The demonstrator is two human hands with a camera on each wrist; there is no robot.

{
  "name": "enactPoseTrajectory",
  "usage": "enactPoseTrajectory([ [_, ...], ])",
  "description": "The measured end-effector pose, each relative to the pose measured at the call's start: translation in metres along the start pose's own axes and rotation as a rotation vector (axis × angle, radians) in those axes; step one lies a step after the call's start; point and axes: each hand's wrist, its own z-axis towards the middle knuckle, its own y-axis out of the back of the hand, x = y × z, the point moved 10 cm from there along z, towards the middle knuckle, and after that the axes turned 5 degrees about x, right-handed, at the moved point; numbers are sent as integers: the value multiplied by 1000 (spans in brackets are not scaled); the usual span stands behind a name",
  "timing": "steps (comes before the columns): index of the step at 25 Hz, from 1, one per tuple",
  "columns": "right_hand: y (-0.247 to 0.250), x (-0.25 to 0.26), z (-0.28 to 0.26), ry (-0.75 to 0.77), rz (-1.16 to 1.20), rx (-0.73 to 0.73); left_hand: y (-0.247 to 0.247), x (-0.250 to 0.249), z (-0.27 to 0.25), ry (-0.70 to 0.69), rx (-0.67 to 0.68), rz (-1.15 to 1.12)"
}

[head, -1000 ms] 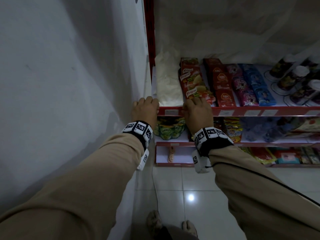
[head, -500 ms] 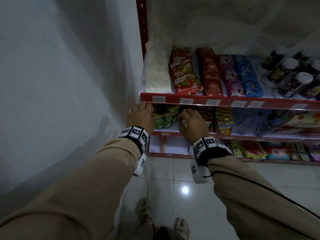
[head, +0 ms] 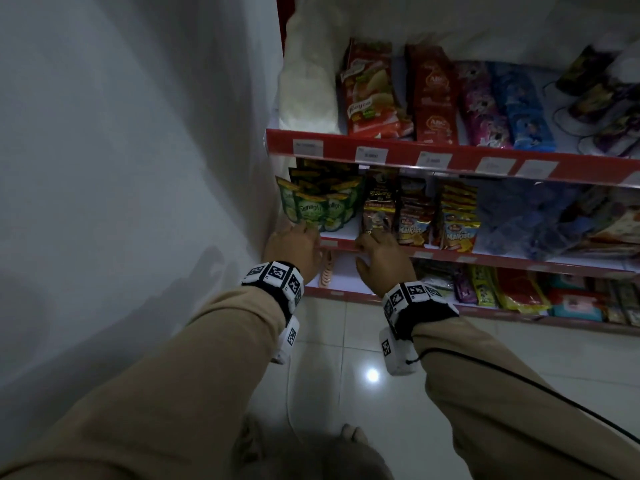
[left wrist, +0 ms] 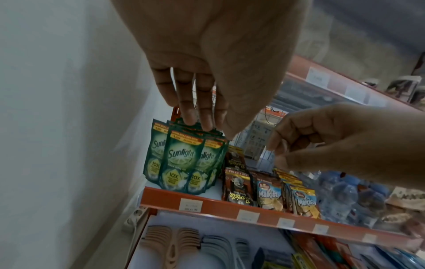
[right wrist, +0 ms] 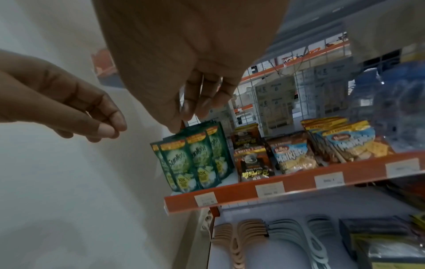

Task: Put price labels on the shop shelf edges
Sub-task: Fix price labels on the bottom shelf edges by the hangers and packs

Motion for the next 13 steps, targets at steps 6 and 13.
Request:
enactPoseTrajectory([
  [6,-104,-41,23,-61,-86,-7,-95,23,38,-67,-53,53],
  [13,-182,-80,66,-86,-189,-278,-188,53,101,-135,-259,86],
])
